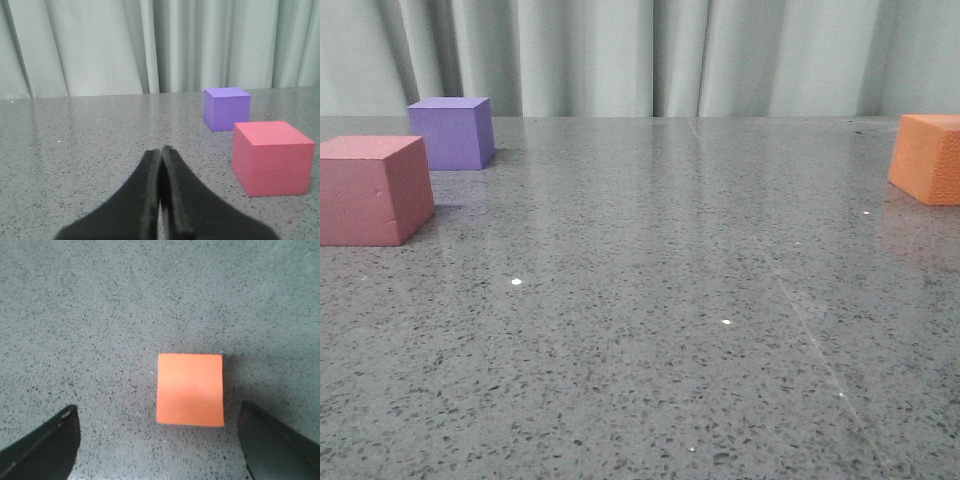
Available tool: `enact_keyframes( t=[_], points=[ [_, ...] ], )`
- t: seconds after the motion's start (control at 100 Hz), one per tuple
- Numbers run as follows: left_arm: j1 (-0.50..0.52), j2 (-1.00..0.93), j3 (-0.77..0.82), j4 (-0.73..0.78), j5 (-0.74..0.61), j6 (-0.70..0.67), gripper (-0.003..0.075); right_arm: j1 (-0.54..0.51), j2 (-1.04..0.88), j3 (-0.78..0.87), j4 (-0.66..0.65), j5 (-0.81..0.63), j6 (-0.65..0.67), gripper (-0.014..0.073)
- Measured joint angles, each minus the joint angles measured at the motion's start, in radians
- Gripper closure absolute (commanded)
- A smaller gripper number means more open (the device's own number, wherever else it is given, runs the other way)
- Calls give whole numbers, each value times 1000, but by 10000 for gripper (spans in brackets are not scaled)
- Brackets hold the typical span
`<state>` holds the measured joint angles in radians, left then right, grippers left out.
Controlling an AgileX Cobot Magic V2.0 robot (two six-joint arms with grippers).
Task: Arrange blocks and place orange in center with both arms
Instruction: 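Lower the right gripper over the orange cube and close on it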
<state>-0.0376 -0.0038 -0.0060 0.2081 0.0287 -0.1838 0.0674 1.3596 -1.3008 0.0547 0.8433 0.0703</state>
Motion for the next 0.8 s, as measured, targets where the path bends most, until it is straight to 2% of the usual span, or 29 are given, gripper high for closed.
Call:
enact_keyframes(
  t=[0.35, 0.8],
  points=[
    [0, 0, 0, 0, 0, 0, 739, 0, 154, -76, 0, 13, -6, -41],
    [0, 0, 0, 0, 0, 0, 739, 0, 180, -76, -37, 13, -8, -41]
  ],
)
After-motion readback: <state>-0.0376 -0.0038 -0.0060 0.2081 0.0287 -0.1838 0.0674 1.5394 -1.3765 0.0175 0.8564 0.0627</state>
